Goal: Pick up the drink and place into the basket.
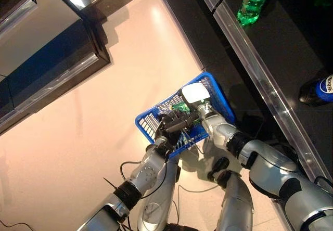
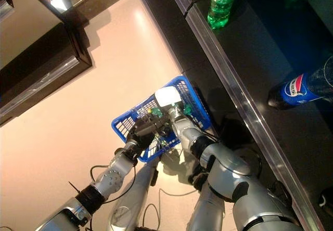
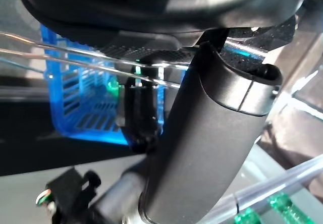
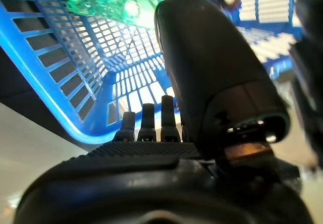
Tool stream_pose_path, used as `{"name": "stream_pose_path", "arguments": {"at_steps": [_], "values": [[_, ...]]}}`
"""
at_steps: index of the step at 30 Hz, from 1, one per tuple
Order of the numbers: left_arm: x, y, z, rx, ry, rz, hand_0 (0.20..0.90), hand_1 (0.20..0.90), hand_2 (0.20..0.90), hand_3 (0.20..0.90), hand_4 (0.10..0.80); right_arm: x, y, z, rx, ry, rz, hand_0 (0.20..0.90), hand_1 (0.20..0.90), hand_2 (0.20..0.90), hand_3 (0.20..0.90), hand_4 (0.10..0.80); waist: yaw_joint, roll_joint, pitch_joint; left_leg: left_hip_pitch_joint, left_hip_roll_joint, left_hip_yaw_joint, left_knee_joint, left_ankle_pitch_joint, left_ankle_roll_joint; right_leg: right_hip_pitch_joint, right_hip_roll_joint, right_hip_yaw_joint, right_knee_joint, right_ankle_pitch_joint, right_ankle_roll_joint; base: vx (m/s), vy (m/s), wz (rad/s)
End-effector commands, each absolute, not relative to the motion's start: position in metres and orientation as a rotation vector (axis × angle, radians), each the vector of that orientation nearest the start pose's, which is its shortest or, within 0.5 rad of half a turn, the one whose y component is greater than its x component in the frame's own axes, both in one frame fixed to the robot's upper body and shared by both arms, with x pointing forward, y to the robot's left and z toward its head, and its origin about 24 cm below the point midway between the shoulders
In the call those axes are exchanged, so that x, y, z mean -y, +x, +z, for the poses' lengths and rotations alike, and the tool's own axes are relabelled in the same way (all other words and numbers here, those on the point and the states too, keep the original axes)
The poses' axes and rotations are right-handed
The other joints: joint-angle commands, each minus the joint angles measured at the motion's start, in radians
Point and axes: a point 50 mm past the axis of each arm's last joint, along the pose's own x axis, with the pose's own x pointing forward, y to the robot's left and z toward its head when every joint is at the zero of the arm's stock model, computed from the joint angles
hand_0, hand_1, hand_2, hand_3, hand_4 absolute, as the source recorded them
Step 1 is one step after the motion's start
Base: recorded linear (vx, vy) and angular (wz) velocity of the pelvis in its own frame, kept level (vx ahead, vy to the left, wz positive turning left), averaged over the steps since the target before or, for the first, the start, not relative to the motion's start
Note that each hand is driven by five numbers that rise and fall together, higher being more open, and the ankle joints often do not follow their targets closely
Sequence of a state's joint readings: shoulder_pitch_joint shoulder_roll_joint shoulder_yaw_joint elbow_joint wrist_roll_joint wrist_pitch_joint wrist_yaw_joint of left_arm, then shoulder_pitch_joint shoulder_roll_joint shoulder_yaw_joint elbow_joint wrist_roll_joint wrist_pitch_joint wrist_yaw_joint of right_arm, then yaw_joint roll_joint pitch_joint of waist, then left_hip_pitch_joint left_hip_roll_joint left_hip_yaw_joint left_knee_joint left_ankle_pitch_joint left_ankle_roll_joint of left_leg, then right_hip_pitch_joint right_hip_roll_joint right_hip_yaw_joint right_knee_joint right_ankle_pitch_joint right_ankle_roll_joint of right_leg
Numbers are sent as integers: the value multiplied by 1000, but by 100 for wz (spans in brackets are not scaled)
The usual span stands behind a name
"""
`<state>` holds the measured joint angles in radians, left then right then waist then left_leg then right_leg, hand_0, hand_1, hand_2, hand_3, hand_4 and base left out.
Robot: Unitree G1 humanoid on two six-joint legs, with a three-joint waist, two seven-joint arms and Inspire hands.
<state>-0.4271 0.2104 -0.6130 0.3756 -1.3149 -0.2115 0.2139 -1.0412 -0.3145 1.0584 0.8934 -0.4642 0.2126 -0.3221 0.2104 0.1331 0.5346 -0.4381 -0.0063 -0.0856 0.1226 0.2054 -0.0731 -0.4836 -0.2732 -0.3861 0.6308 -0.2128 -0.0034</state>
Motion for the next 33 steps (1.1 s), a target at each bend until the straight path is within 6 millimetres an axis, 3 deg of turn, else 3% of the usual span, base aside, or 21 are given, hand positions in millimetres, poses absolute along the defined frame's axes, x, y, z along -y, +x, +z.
{"name": "stream_pose_path", "arguments": {"at_steps": [1,7,14,19,20,25,33], "values": [[-55,297,124,104,-951,-403,300,300,300,200,100,36,386,176,591,-1406,66,900,900,900,900,800,-2,-39,-15,41,-39,88,110,-196,44,137,15,90,-403,269,155,-35,-34,-7],[-76,287,125,122,-956,-349,300,300,300,200,100,50,370,162,565,-1229,85,900,900,900,900,800,-24,-53,-15,126,-27,103,83,-203,35,226,29,93,-440,257,145,-14,-30,-10],[-109,269,120,134,-966,-294,300,300,300,200,100,77,340,132,497,-1008,106,900,900,900,900,800,-54,-68,-49,196,-8,124,58,-216,29,302,47,105,-479,240,133,14,-20,-12],[-131,253,112,136,-976,-237,300,300,300,200,100,98,304,122,498,-718,110,900,900,900,900,800,-86,-77,-83,240,4,136,37,-223,25,345,65,123,-496,223,126,39,3,-13],[-135,247,108,130,-976,-221,300,300,300,200,100,104,290,119,493,-608,142,900,900,900,900,800,-95,-80,-95,253,7,139,29,-224,26,357,70,129,-501,220,126,43,-4,-12],[-147,232,93,100,-977,-154,300,300,300,200,100,110,249,121,517,-227,270,900,900,900,900,800,-122,-88,-135,303,18,157,6,-227,28,395,85,145,-516,208,123,41,-8,-19],[-166,206,67,2,-953,-60,300,300,300,200,100,126,209,104,430,-41,371,900,900,900,900,800,-148,-104,-260,397,38,185,-52,-225,28,468,97,162,-559,206,129,108,-18,-12]]}}
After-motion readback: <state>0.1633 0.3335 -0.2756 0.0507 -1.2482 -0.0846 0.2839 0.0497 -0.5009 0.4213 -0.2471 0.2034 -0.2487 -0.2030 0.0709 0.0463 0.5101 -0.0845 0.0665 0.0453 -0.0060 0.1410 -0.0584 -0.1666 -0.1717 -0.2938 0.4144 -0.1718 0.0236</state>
